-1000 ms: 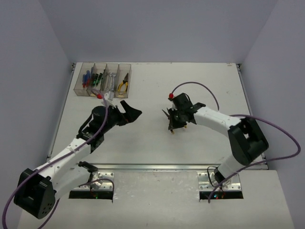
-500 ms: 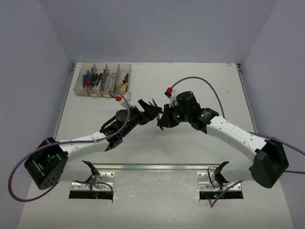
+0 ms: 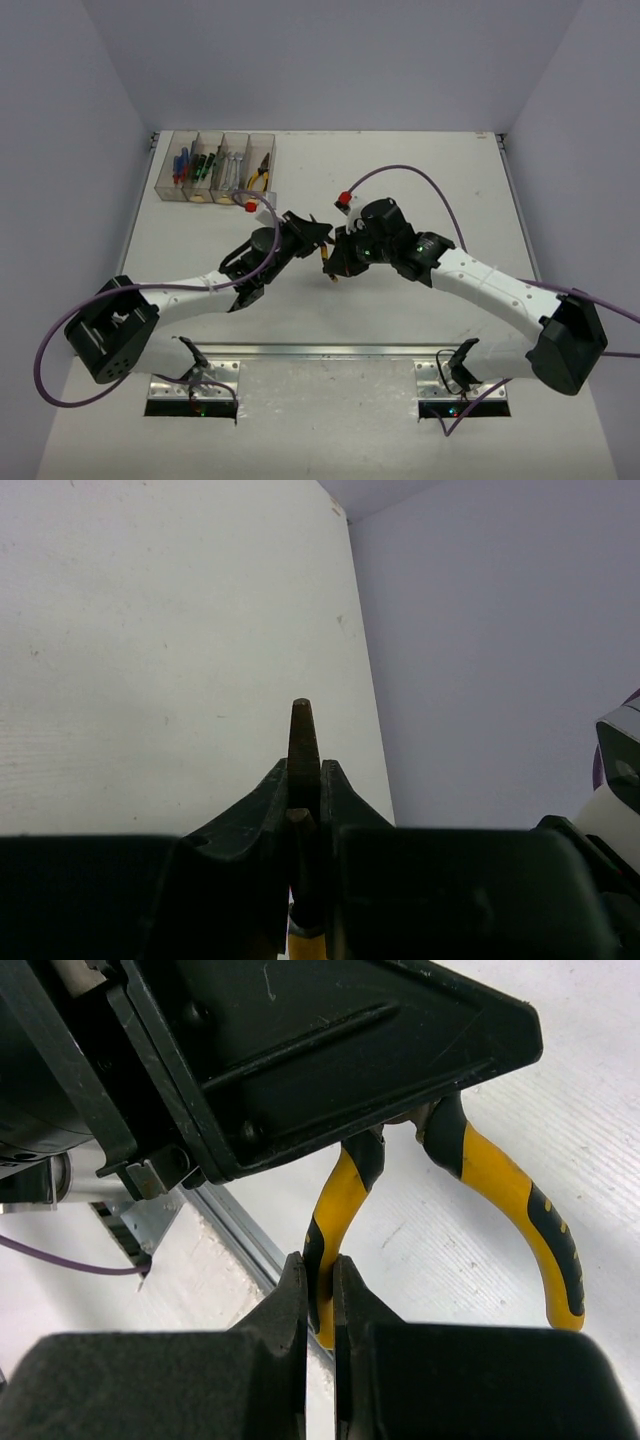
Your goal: Sort the tools into containers
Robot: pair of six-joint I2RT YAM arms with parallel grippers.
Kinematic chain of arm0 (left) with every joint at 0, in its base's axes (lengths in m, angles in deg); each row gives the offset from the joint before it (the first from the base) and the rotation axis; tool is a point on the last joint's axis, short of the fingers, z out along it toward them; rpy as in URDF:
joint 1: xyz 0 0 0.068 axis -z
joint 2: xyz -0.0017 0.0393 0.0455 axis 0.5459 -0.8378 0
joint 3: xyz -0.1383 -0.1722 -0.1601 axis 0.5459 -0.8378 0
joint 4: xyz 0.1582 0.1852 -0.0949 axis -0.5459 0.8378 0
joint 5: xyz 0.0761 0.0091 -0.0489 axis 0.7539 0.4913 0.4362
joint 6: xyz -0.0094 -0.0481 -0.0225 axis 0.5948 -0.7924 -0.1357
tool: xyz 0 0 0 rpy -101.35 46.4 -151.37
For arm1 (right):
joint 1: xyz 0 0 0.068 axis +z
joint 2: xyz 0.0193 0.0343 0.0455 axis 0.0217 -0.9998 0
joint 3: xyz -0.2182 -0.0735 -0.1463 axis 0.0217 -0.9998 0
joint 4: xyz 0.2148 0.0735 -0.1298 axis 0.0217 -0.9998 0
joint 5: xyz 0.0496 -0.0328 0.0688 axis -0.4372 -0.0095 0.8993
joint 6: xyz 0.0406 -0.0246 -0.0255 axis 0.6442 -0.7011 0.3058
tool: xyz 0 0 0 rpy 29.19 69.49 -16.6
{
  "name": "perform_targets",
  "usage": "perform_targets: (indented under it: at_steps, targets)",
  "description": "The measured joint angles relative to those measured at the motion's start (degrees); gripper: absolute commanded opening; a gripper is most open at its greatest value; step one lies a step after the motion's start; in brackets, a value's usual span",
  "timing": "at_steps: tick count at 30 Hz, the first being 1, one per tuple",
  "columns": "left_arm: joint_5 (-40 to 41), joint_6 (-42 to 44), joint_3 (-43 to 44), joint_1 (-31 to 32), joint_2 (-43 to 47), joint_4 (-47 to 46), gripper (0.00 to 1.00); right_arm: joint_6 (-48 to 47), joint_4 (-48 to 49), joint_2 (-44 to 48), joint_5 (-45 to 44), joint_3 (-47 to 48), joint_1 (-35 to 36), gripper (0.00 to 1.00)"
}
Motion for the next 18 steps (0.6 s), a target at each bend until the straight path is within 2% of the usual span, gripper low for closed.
perform_targets:
  at_steps: [2, 3, 4, 6, 7, 10, 13, 18]
  targets:
    - [-1.1, 0.9, 0.5, 0.0, -0.8, -0.6, 0.0, 0.0, -0.5, 0.0, -0.7, 0.3, 0.1, 0.37]
    - [-1.7, 1.6, 1.1, -0.1, -1.2, -0.6, 0.0, 0.1, -0.9, 0.0, -1.1, 0.4, 0.1, 0.41]
    - [-2.3, 3.1, 2.2, -0.2, -1.7, 0.4, 0.0, 0.2, -1.3, 0.1, -1.7, 0.6, 0.1, 0.61]
    - [-4.3, 6.7, 6.0, -0.9, -3.3, 3.5, 0.0, 0.2, -1.4, 0.6, -3.2, 0.8, 0.1, 0.86]
    - [-5.7, 8.2, 7.9, -1.3, -4.1, 4.6, 0.0, 0.3, -1.7, 1.2, -4.3, 0.8, 0.1, 0.92]
    - [-10.7, 14.7, 15.6, -4.6, -7.6, 10.9, 0.0, 0.3, -3.8, 3.4, -8.0, 0.8, 0.0, 0.95]
    - [-14.8, 22.5, 28.1, -10.9, -14.0, 20.5, 0.0, 0.0, -8.8, 6.8, -12.9, 1.0, -0.8, 0.99]
    - [-13.0, 34.0, 51.0, -20.8, -26.1, 39.5, 0.0, -0.9, -16.1, 13.1, -20.4, 1.0, -2.7, 0.99]
